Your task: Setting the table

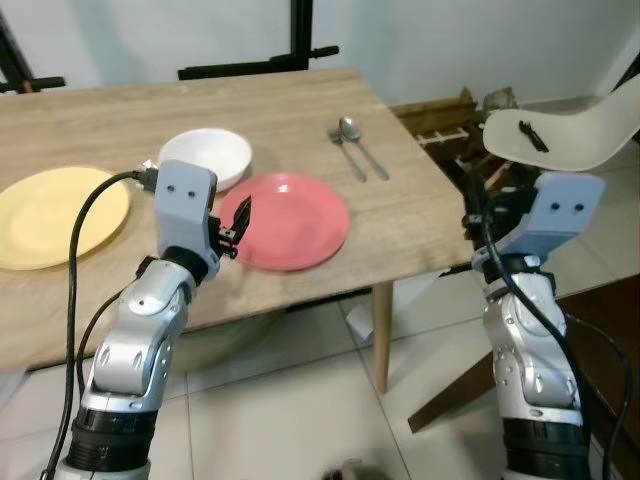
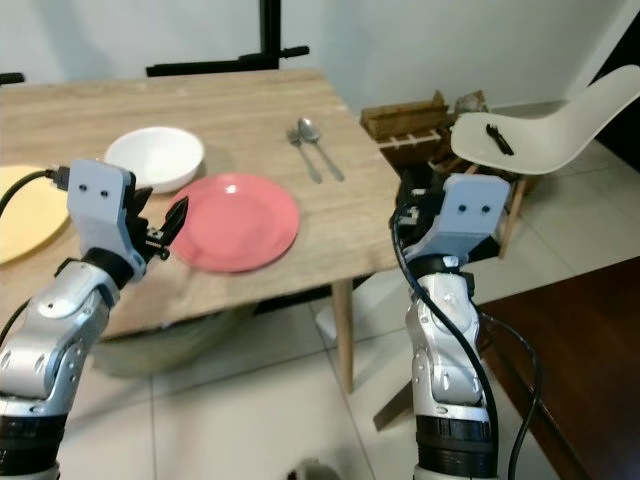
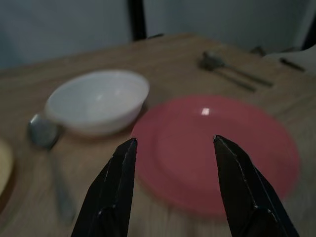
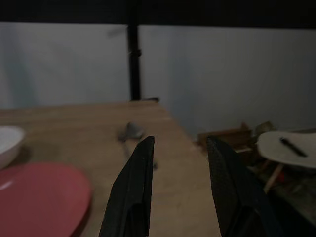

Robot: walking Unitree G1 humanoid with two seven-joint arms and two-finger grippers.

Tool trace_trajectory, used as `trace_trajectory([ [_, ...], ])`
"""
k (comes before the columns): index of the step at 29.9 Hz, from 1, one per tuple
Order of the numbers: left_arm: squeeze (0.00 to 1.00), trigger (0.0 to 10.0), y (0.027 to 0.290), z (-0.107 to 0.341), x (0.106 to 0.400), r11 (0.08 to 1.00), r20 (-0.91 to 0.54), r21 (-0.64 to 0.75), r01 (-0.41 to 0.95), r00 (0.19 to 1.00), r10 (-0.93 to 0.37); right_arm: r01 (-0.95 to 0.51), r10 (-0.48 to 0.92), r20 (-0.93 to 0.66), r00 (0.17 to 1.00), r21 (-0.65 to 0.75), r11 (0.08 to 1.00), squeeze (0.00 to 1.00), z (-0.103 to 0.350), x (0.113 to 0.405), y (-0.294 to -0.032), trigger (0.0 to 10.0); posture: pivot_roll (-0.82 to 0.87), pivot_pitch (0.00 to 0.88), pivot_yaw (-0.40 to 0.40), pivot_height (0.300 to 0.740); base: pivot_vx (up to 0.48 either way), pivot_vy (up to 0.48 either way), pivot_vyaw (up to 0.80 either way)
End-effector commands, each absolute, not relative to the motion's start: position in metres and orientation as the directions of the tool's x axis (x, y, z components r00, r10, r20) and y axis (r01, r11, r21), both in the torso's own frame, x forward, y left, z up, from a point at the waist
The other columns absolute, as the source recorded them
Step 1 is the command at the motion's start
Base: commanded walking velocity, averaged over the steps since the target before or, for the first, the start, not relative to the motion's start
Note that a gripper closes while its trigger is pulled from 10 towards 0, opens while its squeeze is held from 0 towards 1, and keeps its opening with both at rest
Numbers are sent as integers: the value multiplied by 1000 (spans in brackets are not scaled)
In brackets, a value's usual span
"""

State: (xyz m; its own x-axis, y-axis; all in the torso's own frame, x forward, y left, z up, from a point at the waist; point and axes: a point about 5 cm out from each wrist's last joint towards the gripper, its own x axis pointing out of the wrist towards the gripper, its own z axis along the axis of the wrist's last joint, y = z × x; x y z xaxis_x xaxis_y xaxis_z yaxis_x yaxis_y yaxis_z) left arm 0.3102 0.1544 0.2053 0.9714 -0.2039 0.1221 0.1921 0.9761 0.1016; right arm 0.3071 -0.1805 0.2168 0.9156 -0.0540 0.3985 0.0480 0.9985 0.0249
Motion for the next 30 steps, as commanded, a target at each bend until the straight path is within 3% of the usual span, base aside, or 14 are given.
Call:
trace_trajectory([
  [1,0,10000,152,203,311,975,116,96,202,970,-212,71,-76,377,923,27,997,0,213,305,-187,10000,-87,14,40,740,-405,0,0],
  [30,0,10000,149,203,312,973,113,93,212,968,-222,84,-88,368,925,26,996,0,211,304,-190,10000,-97,24,44,740,-399,0,0],
])
